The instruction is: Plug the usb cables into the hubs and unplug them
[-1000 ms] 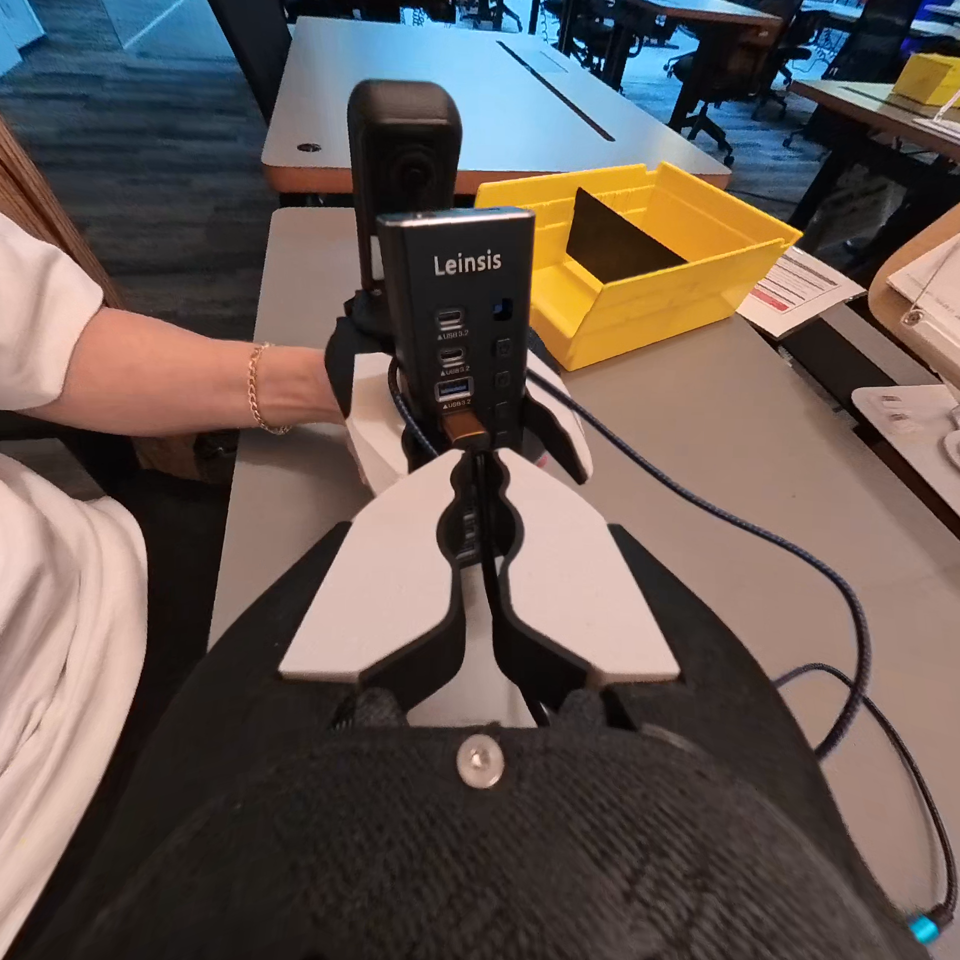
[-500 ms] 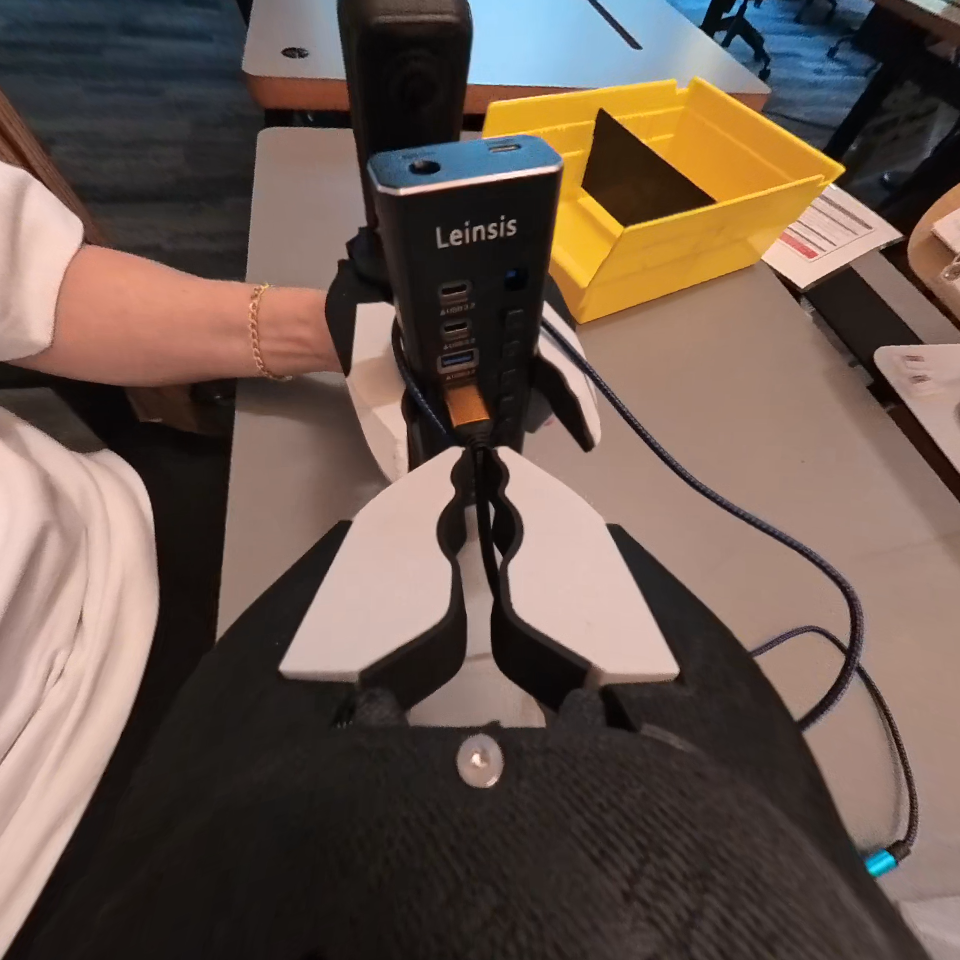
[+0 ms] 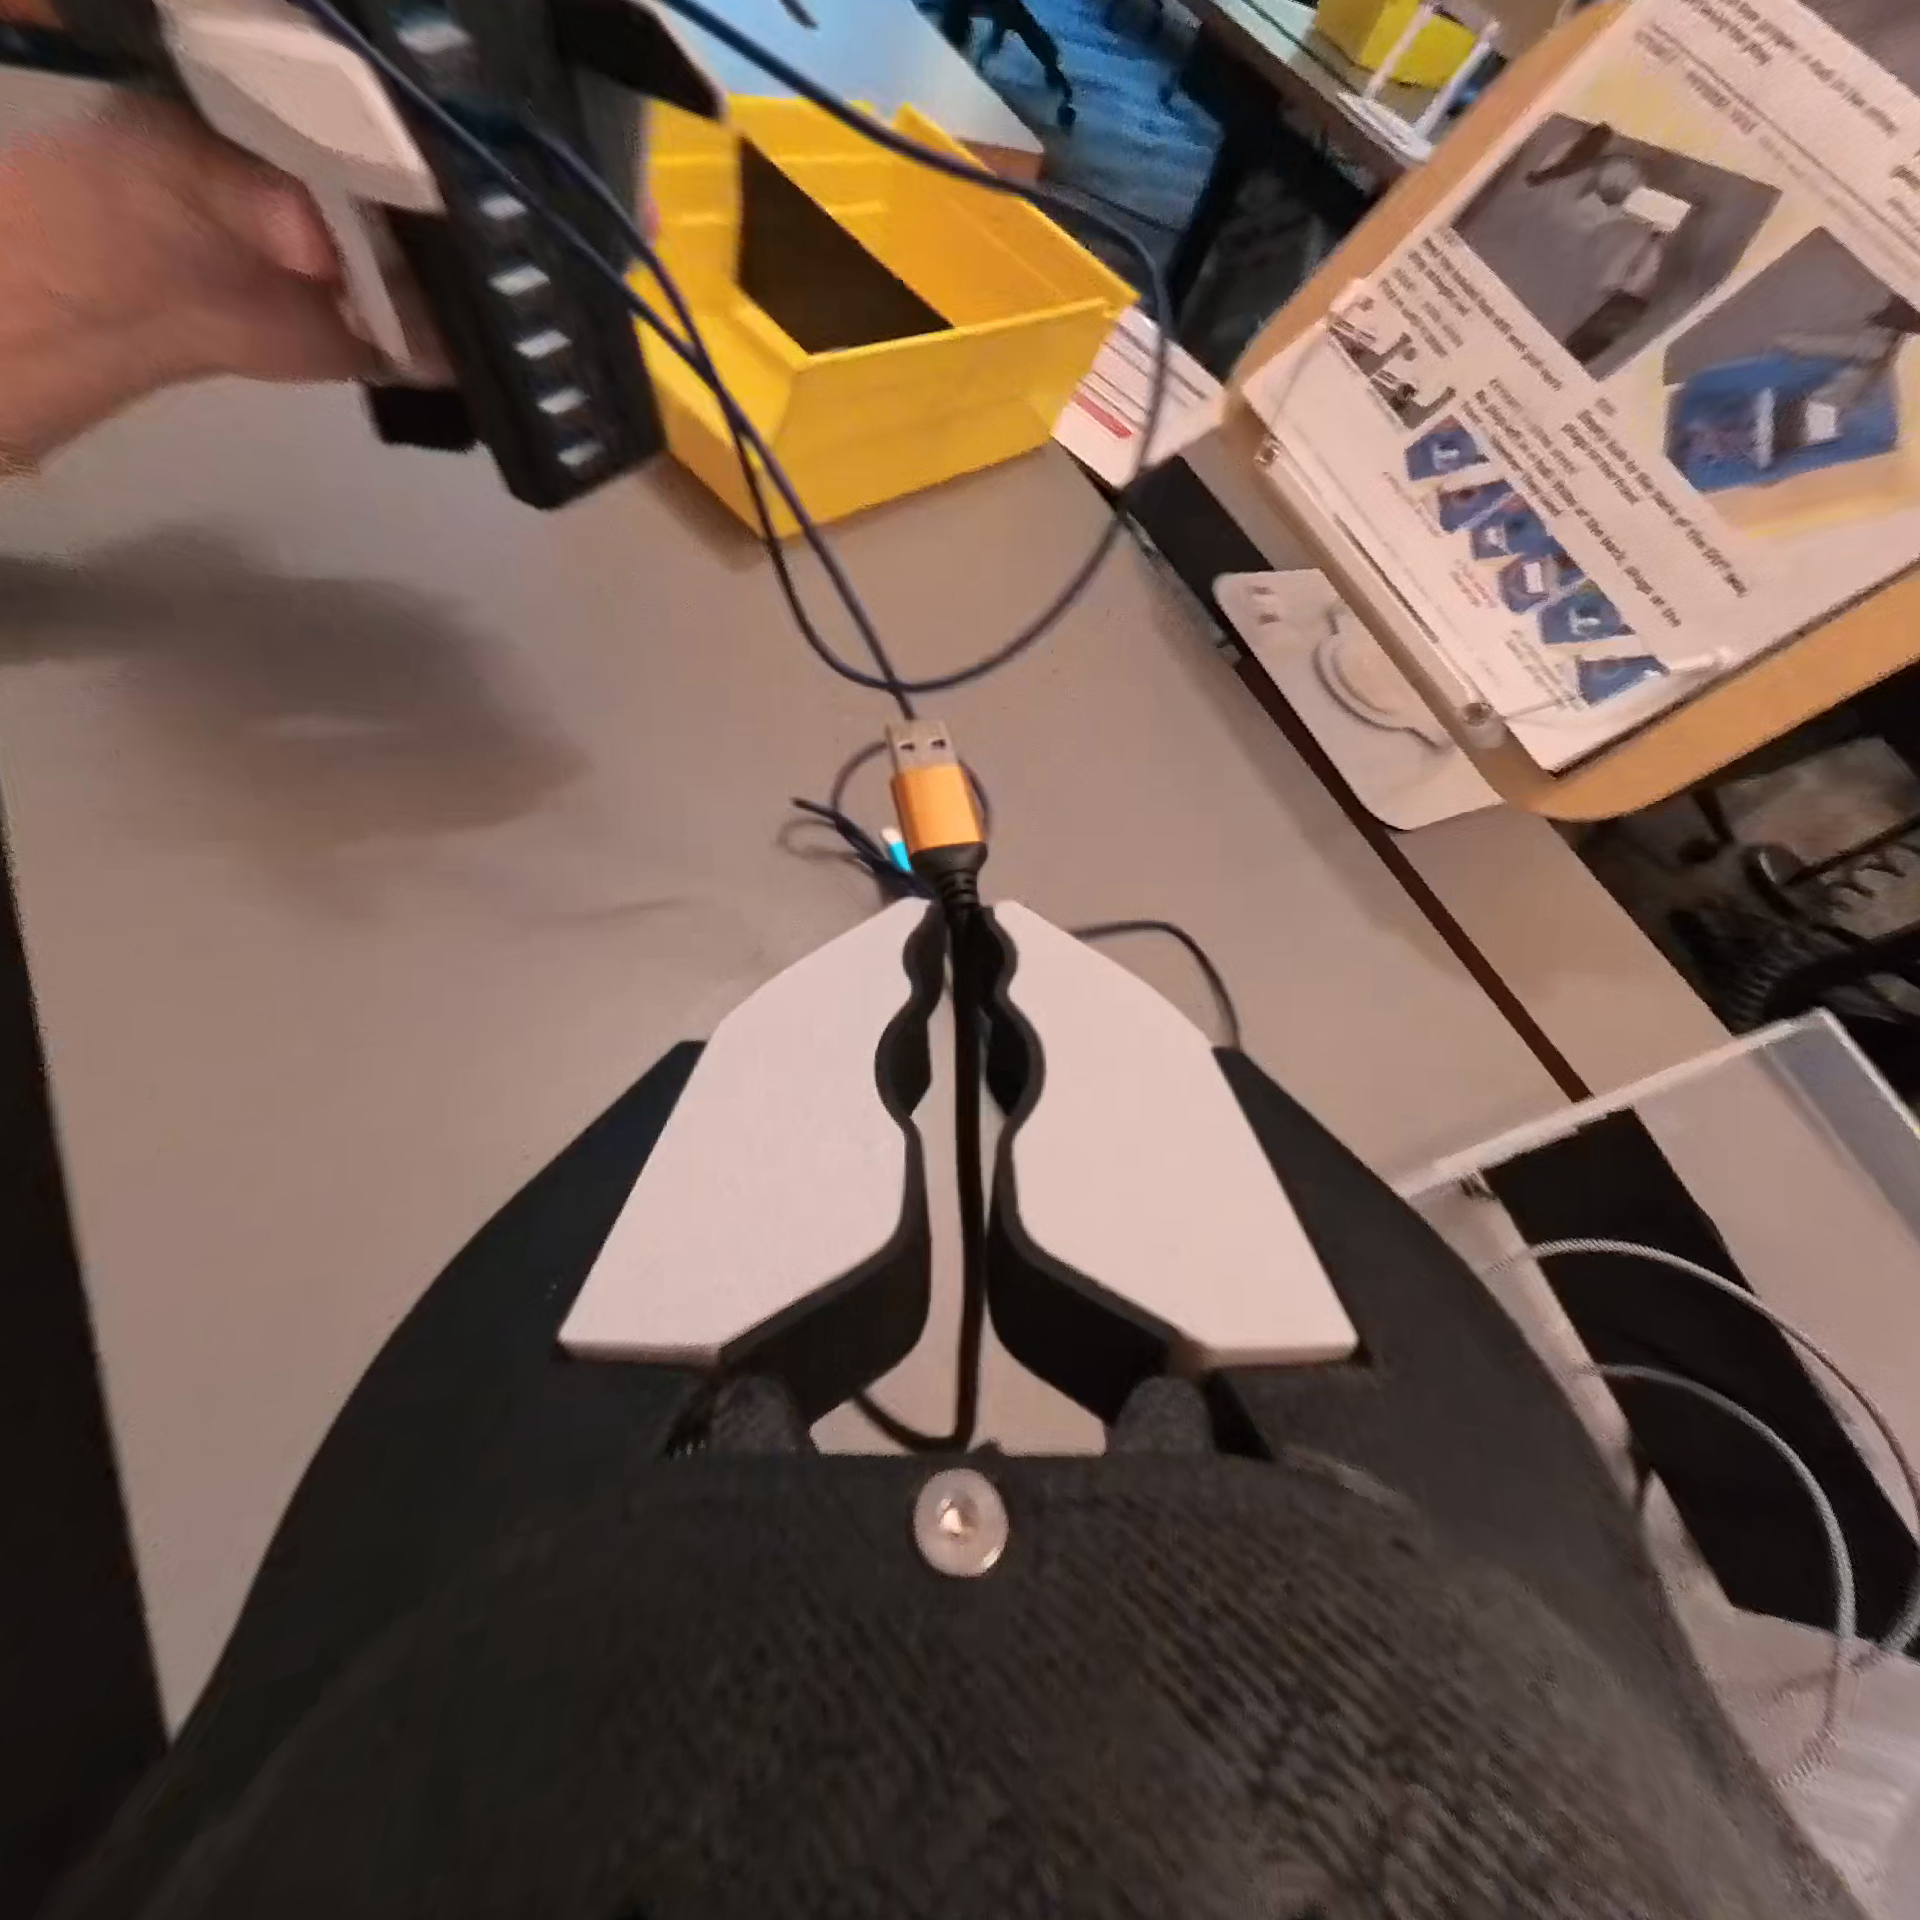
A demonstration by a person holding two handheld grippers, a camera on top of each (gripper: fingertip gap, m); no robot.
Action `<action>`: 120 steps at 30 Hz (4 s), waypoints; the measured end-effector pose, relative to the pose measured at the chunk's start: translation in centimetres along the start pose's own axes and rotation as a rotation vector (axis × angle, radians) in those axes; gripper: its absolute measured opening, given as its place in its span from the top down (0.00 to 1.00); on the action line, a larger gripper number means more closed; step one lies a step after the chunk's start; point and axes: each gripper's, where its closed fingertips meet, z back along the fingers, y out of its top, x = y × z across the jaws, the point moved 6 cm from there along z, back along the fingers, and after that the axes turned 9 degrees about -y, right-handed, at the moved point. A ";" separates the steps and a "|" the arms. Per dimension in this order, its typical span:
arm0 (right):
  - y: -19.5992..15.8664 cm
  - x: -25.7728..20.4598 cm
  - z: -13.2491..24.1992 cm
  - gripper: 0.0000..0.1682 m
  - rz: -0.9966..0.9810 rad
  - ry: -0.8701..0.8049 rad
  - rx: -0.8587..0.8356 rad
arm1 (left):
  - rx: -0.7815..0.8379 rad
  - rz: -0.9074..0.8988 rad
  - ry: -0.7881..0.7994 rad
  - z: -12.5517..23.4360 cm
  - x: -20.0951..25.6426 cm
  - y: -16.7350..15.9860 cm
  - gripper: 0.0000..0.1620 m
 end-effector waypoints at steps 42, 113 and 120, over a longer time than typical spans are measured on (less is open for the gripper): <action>-3.9 15.6 -2.9 0.57 -0.387 -0.164 0.001 | 0.058 0.109 -0.100 0.4 0.2 0.4 0.56; 2.9 -9.7 -4.4 0.98 -0.022 0.441 0.176 | -0.238 0.018 -0.398 -5.7 5.5 -3.8 0.55; 3.1 -10.0 -4.3 0.98 0.068 0.369 0.157 | -0.224 0.025 -0.391 -5.6 5.1 -4.1 0.56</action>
